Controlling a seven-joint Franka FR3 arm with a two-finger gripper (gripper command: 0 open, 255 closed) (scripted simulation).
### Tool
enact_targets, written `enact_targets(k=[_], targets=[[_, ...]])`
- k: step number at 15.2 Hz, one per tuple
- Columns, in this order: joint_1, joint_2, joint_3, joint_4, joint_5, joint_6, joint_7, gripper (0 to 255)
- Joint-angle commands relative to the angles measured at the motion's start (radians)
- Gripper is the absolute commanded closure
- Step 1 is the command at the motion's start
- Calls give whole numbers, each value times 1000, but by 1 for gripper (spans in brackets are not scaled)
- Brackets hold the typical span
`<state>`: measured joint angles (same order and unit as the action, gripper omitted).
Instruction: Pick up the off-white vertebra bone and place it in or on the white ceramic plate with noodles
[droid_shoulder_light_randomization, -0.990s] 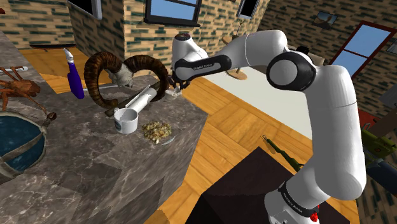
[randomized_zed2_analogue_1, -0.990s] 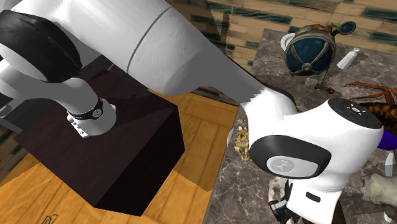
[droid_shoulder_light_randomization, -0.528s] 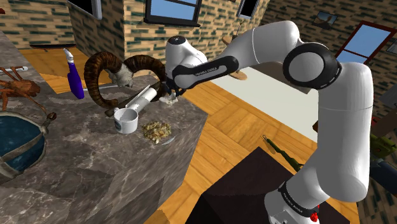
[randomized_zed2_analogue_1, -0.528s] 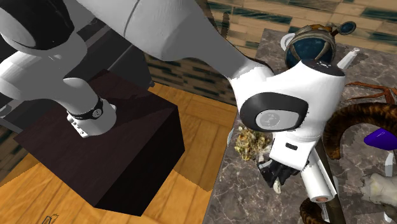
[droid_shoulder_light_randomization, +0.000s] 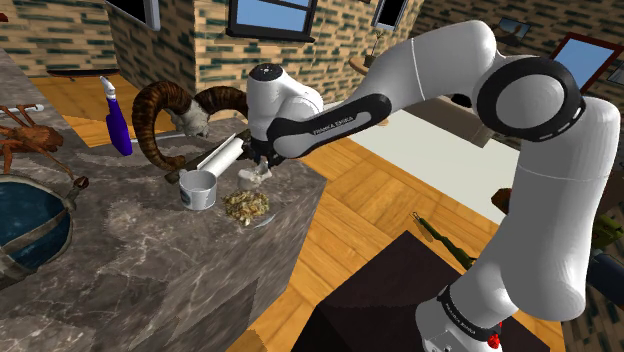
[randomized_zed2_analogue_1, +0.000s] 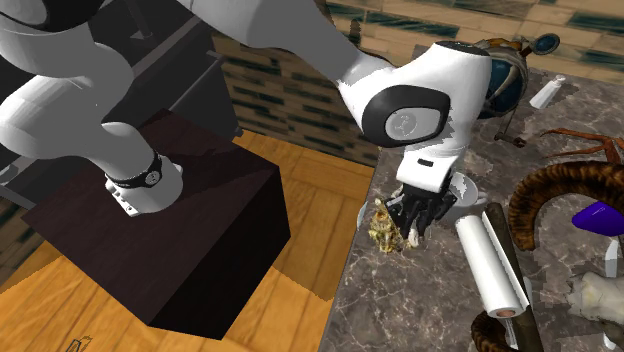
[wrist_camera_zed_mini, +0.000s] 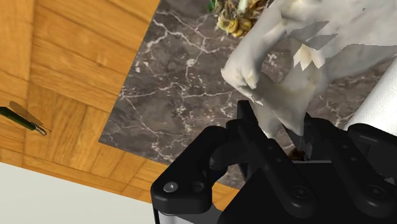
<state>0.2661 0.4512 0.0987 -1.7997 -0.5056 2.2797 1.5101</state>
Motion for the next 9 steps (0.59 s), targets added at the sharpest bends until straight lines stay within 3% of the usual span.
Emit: enact_targets(k=[1,9], targets=[[24,-16,9,-15,-2,-14,33,255],[32,49,-6,-27,-36,58,76,255]])
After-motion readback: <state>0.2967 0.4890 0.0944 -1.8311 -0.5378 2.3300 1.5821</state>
